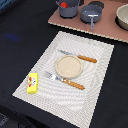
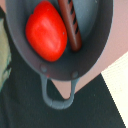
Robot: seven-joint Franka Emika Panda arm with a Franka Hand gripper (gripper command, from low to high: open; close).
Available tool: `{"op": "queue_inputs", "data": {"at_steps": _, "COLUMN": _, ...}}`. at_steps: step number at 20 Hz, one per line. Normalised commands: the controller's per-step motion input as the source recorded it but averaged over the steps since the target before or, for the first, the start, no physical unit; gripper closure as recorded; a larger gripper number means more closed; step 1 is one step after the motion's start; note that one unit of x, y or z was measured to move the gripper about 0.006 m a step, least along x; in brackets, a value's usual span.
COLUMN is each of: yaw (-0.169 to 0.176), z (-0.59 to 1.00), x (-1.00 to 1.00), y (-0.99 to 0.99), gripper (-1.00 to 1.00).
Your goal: Interact with the objects in diverse but meaningful ways.
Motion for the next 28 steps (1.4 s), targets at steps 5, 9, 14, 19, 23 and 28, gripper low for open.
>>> {"op": "queue_inputs", "data": {"at_steps": 5, "yaw": -0.039, "z": 0.16, "x": 0.28, "y": -0.16, "gripper": -1.0}}
{"op": "queue_inputs", "data": {"at_steps": 9, "yaw": -0.067, "z": 0.0, "x": 0.45, "y": -0.57, "gripper": -1.0}}
{"op": "queue_inputs", "data": {"at_steps": 14, "yaw": -0.049, "z": 0.0, "x": 0.53, "y": -0.78, "gripper": -1.0}}
{"op": "queue_inputs", "data": {"at_steps": 19, "yaw": -0.053, "z": 0.0, "x": 0.56, "y": -0.8, "gripper": -1.0}}
{"op": "queue_inputs", "data": {"at_steps": 23, "yaw": -0.108, "z": -0.02, "x": 0.39, "y": -0.7, "gripper": -1.0}}
{"op": "queue_inputs", "data": {"at_steps": 28, "yaw": -0.14, "z": -0.17, "x": 0.33, "y": -0.53, "gripper": -1.0}}
